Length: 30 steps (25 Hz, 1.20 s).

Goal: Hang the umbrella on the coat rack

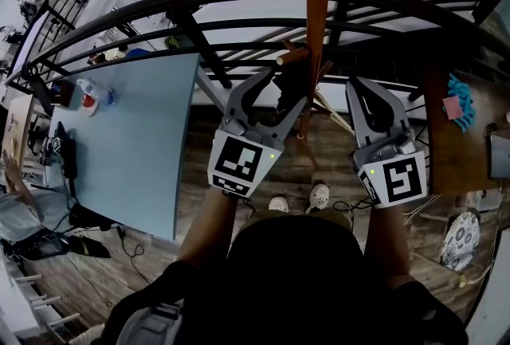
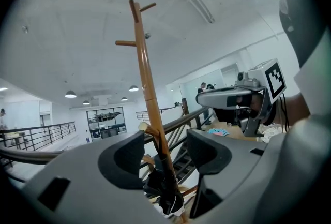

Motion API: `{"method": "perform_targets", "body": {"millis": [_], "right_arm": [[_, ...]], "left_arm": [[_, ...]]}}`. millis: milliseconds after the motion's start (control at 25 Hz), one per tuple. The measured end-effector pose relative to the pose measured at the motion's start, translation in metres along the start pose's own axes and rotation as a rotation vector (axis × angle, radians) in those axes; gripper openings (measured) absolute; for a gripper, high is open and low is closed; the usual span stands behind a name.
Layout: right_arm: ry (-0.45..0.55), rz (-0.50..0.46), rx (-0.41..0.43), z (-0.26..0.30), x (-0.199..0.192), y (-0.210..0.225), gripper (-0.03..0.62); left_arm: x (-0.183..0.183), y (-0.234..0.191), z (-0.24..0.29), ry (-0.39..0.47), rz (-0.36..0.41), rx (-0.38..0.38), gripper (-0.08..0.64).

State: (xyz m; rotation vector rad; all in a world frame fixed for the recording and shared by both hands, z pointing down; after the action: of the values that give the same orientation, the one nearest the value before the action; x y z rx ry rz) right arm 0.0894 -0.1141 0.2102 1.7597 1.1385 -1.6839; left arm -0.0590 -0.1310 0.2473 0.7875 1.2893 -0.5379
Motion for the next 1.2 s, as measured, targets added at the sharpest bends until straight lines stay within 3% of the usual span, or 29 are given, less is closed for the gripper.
{"method": "perform_targets", "body": {"millis": [640, 1200], "right_arm": [[0.006, -0.024, 0.021, 0.005, 0.010, -0.025, 0.031], [-0.006, -0.051, -0.041, -0.020, 0.022, -0.067, 0.031]], "left_arm": [[0.029, -0.008, -0.030, 0.100, 0.013, 0.029, 0.150], [0.031, 0.004, -0.057, 0.174, 0.015, -0.039, 0.051]]}}
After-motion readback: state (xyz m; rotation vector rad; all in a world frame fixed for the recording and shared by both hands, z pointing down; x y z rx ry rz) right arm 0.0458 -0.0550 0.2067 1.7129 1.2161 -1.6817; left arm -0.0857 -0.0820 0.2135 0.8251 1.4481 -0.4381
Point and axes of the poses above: the fingertips, and each gripper's own axes: z forward along the fingers, y to its right, x out of its top, the point moved 5 cm from there along -z, backward along the fingers, and after that the axes turned 3 degrees about y, right-handed, at the moved point
